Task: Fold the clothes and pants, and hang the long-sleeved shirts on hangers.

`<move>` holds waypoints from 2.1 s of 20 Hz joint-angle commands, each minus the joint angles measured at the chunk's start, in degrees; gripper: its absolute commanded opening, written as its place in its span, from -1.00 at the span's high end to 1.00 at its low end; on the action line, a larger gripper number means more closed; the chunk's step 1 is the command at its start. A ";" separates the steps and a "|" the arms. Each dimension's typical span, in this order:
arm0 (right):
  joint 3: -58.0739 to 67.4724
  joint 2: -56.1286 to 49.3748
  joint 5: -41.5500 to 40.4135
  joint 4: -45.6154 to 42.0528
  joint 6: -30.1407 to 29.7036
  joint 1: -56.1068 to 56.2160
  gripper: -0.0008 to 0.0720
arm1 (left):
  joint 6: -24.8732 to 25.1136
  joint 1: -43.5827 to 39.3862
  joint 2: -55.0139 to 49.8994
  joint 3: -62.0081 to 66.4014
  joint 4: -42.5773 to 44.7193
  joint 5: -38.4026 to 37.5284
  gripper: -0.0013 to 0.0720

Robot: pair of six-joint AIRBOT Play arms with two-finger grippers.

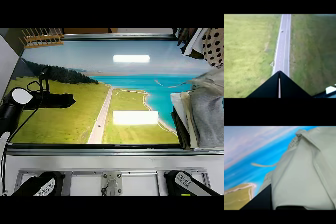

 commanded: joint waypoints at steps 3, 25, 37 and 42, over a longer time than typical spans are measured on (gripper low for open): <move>-11.23 6.34 11.21 -13.84 2.69 -2.05 0.94 | 0.11 -0.04 0.00 -0.04 0.04 -0.07 0.96; -23.41 25.83 -2.21 -17.33 1.95 -3.06 -0.96 | 0.11 -0.04 0.00 -0.04 0.39 -1.11 0.96; -28.02 22.27 -1.66 -2.97 -5.33 28.76 -0.96 | 0.11 -0.04 0.00 -0.04 0.39 -0.46 0.96; -28.02 21.38 -1.60 -2.78 -5.33 29.46 -0.94 | 0.11 -0.04 0.00 -0.02 0.37 -0.44 0.96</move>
